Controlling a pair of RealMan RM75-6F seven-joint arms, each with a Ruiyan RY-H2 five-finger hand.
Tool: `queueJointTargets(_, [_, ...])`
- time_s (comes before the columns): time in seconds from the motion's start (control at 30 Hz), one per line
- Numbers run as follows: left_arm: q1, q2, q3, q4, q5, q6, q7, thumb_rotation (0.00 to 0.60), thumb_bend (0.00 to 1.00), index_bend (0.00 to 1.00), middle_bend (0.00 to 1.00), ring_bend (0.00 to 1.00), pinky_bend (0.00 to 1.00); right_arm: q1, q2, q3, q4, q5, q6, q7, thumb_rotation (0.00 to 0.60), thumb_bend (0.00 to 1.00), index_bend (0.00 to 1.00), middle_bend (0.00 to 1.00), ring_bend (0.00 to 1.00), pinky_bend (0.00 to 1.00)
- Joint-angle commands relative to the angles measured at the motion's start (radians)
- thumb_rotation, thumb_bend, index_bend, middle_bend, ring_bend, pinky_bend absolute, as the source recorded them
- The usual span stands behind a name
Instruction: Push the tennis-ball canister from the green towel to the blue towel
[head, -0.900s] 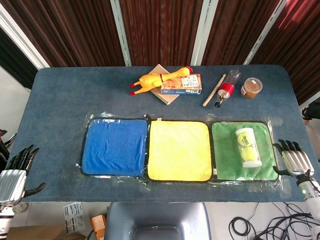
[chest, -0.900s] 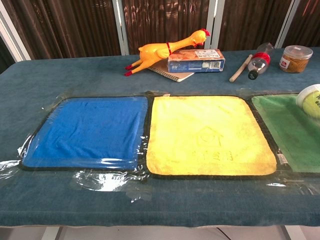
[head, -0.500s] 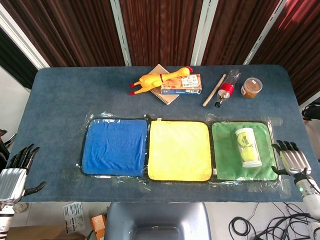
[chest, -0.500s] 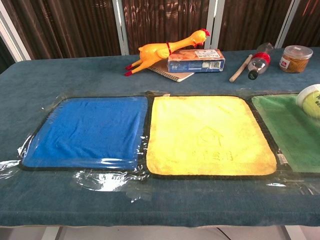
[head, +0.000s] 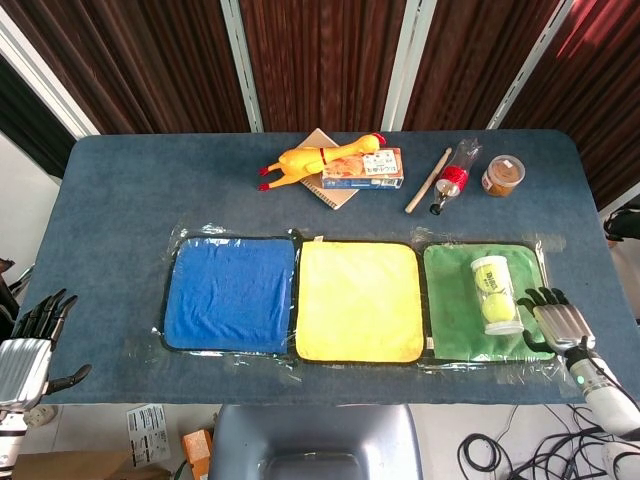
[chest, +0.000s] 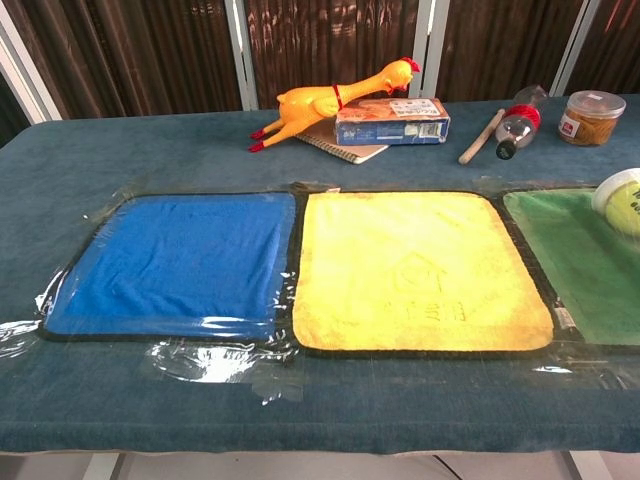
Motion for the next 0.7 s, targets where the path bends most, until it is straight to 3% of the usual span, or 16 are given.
queueJointTargets(0.03, [0.002,0.000,0.001,0.001,0.002,0.003,-0.002,0.600,0.05,0.00,0.00,0.03,0.15,0.012,0.011,-0.005,-0.027,-0.009,-0.015,0.007,0.518,0.47,0.22,0.09,0.00,0.00])
queueJointTargets(0.7, [0.013,0.007,0.001,0.006,0.011,0.027,-0.024,0.600,0.05,0.00,0.00,0.03,0.15,0.103,-0.010,0.026,-0.146,0.010,-0.048,-0.108,0.518,0.47,0.17,0.09,0.00,0.00])
